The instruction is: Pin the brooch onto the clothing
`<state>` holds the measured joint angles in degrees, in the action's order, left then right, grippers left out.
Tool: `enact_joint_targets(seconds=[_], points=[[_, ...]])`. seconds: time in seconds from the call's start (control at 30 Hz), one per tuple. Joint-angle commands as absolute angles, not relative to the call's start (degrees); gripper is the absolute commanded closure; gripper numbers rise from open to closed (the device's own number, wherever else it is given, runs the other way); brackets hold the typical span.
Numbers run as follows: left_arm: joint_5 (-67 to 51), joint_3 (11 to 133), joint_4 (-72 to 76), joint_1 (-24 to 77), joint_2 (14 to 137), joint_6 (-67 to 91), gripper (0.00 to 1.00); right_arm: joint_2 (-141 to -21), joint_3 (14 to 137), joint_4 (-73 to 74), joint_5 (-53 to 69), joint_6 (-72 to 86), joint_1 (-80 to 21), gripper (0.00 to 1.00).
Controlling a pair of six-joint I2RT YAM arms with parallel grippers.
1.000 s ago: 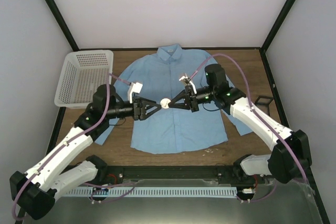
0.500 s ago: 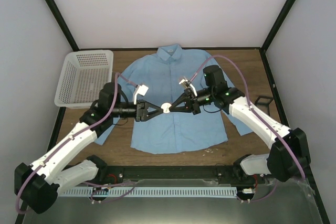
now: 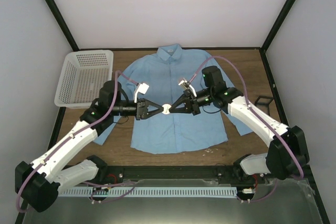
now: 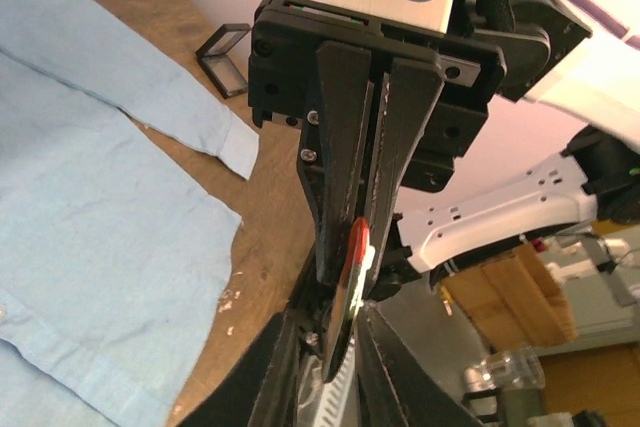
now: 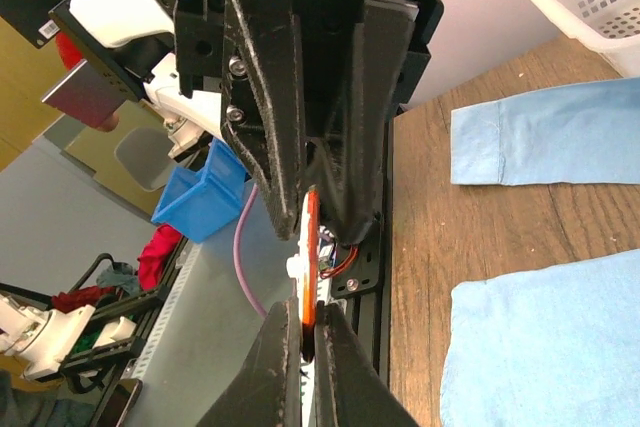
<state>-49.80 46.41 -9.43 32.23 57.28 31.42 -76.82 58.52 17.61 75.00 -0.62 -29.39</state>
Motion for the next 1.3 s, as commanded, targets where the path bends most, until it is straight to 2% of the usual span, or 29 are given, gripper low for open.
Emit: enact_joint_targets(seconds=[0.0, 0.07, 0.13, 0.23, 0.3, 0.37, 0.43, 0.6, 0.67, 0.83, 1.07, 1.27], points=[[-50.8, 47.7, -8.1, 32.0, 57.6, 31.2, 0.85, -77.1, 58.7, 17.9, 76.4, -1.4, -29.3, 0.99], [-50.8, 47.8, -8.1, 32.0, 57.9, 31.1, 0.89, -77.1, 58.7, 17.8, 76.4, -1.4, -29.3, 0.99], [-50.6, 47.6, -8.0, 32.0, 57.8, 30.9, 0.99, -77.1, 58.9, 17.9, 75.8, -1.1, -29.4, 0.99], [-49.9, 47.0, -7.1, 32.0, 57.0, 30.8, 1.00, -76.0, 58.1, 15.7, 72.8, 1.7, -29.3, 0.97], [-48.1, 46.3, -6.2, 32.0, 55.9, 30.9, 1.00, -74.3, 56.1, 11.0, 70.1, 7.7, -29.4, 0.79], [-44.9, 45.0, -5.2, 32.0, 54.1, 31.3, 1.00, -72.1, 53.1, 5.5, 67.4, 13.6, -29.3, 0.71], [-41.2, 43.0, -2.5, 32.0, 51.9, 32.1, 1.00, -69.2, 49.8, 0.3, 62.7, 20.1, -29.4, 0.58], [-33.8, 35.3, 12.1, 32.4, 47.4, 36.9, 1.00, -63.9, 40.7, -17.7, 59.6, 37.1, -29.5, 0.38], [-31.4, 32.7, 18.8, 33.0, 46.7, 38.2, 1.00, -63.4, 38.3, -24.3, 59.3, 42.0, -29.9, 0.33], [-28.3, 31.0, 27.7, 35.3, 47.0, 38.2, 1.00, -63.2, 37.4, -31.5, 56.3, 47.2, -30.8, 0.17], [-26.7, 29.2, 33.6, 36.9, 46.8, 38.5, 1.00, -67.2, 38.9, -41.3, 57.3, 55.5, -31.8, 0.18], [-26.9, 29.2, 32.9, 37.1, 46.6, 38.4, 1.00, -69.8, 40.9, -42.8, 56.8, 56.7, -33.5, 0.28]])
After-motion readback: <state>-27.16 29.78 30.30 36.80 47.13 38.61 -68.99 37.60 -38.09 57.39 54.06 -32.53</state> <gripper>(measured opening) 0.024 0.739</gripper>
